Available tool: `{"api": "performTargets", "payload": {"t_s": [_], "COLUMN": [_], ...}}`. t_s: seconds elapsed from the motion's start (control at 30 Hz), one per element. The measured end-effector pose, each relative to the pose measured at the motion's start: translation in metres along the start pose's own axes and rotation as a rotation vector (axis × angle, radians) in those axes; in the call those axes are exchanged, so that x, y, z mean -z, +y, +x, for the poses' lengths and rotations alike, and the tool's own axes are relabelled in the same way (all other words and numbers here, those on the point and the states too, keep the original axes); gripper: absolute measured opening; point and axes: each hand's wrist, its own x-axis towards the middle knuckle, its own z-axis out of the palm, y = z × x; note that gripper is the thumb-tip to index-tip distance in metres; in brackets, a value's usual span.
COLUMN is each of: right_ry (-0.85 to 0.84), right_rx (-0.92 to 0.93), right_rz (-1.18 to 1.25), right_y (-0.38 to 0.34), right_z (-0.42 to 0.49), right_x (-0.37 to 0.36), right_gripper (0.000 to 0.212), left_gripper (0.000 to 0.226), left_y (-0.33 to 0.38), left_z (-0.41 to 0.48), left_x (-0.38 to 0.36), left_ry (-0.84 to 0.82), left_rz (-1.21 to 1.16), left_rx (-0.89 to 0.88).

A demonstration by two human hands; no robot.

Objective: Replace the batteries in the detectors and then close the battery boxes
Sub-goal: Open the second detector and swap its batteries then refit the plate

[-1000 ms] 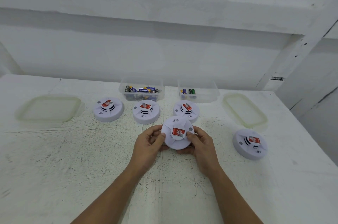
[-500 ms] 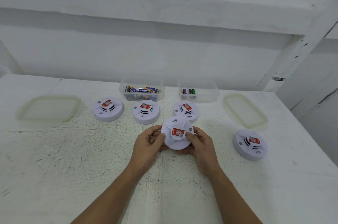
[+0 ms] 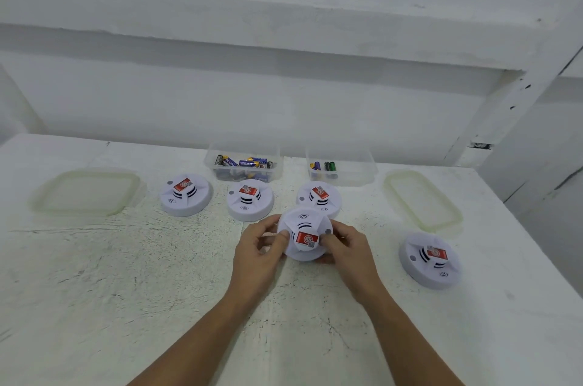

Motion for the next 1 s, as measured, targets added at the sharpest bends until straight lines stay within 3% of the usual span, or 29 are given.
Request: {"api": "performTargets", "payload": {"t_s": [0.2, 0.47, 0.63, 0.8, 1.0], "right_ry": [0.044, 0.115, 0.146, 0.160, 0.158], "right_rx": [-0.031, -0.180, -0.228, -0.193, -0.202], "right_rz": [-0.116, -0.251, -0.431, -0.651, -0.794], "right_y": [-0.022, -0.026, -0.014, -0.015, -0.010], "right_z": [0.031, 0.067, 0.085, 0.101, 0.114], "right_x": [0.057, 0.134, 0.149, 0.143, 0.139], "right_gripper": [0.027, 0.029, 0.020, 0.017, 0.019], "left_gripper": [0.031, 0.025, 0.042, 0.023, 0.025], "left_y": [0.019, 0.031, 0.023, 0.017, 0.017], "left_z": [0.022, 0.043, 0.045, 0.048, 0.050], "left_x": [-0.061, -0.145, -0.168, -0.177, -0.179], "left_ry": [0.066, -0.038, -0.079, -0.091, -0.091], "left_rz": [0.092, 0.088, 0.218, 0.445, 0.501], "left_rx": [-0.069, -0.012, 0.007, -0.073, -0.110]}}
